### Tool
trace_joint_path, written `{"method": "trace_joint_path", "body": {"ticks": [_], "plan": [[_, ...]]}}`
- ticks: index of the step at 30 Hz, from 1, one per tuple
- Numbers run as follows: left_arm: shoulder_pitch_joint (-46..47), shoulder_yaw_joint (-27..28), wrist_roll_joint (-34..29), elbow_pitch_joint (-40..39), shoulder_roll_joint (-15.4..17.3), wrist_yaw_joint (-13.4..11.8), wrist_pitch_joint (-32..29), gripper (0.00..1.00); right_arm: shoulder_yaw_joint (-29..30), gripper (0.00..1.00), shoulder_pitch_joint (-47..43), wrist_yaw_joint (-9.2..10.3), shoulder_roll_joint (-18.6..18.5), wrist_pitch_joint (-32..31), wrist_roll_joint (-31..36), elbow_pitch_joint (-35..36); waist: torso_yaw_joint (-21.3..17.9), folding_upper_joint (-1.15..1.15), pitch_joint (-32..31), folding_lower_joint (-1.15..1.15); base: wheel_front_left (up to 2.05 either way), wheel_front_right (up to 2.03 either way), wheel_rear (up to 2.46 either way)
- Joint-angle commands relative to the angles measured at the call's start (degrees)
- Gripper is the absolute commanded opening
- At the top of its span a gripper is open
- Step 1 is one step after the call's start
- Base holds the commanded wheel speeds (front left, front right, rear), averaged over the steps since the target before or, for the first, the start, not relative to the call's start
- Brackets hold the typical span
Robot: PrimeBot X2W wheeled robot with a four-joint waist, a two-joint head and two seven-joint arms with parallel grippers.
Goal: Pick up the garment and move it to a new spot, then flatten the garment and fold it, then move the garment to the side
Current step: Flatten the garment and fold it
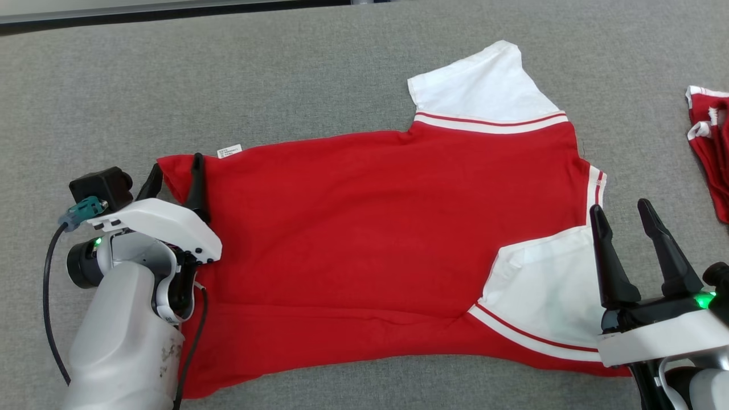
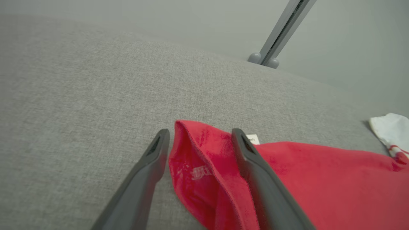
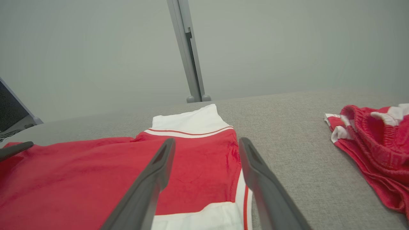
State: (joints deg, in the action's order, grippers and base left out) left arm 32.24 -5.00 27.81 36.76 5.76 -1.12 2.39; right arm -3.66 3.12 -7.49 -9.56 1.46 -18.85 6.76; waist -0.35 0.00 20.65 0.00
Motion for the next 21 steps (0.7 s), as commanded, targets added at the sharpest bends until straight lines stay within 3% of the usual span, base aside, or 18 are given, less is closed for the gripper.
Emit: {"method": "trace_joint_path", "body": {"ticks": [1, 12, 21], "plan": [[1.61, 0.45, 0.63, 1.55, 0.17, 0.60, 0.38, 0.00, -0.09, 1.00, 0.92, 0.00, -0.01, 0.55, -0.36, -0.35, -0.42, 0.00, 0.45, 0.00, 0.00, 0.00, 0.00], [6.73, -1.28, -0.65, 7.56, 0.00, 2.38, 5.79, 0.00, 1.41, 1.00, 9.62, 0.00, -4.08, 0.57, -3.89, -6.12, 0.51, 0.00, 3.16, 0.00, 0.00, 0.00, 0.00], [10.94, -5.68, 0.51, 5.33, -2.37, 3.85, 8.84, 0.00, 1.81, 1.00, 26.55, 0.00, -12.62, -2.95, -9.64, -16.82, 7.67, 0.00, 11.39, 0.00, 0.00, 0.00, 0.00]]}}
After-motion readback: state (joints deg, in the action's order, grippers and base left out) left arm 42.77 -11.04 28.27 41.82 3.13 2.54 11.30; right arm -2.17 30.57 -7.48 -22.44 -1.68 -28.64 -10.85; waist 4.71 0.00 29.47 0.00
